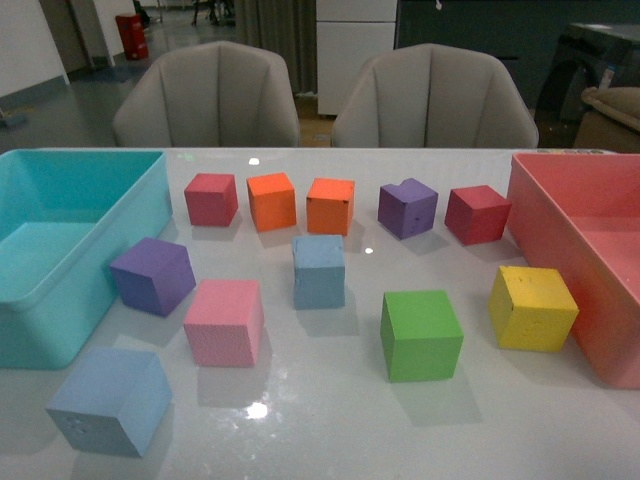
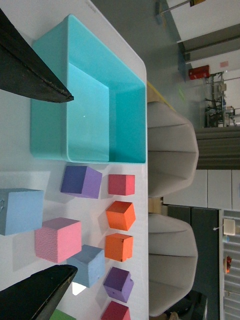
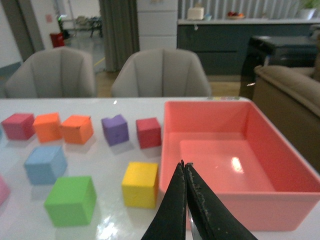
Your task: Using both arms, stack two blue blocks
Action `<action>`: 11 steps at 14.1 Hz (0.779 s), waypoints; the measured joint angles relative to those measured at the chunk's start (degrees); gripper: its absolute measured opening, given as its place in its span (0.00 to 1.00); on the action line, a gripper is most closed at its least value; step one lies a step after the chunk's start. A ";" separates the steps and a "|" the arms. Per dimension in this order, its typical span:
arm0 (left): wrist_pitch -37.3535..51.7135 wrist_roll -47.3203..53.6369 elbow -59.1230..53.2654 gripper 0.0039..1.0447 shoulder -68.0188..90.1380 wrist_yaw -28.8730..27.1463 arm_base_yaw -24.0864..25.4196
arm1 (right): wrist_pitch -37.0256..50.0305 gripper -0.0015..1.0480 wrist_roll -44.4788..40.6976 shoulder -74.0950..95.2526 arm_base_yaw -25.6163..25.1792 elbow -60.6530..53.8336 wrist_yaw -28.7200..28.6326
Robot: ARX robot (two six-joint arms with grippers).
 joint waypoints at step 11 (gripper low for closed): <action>0.02 0.07 -0.02 0.94 0.00 -0.02 0.00 | -19.63 0.07 -0.04 -19.41 0.31 0.02 -0.11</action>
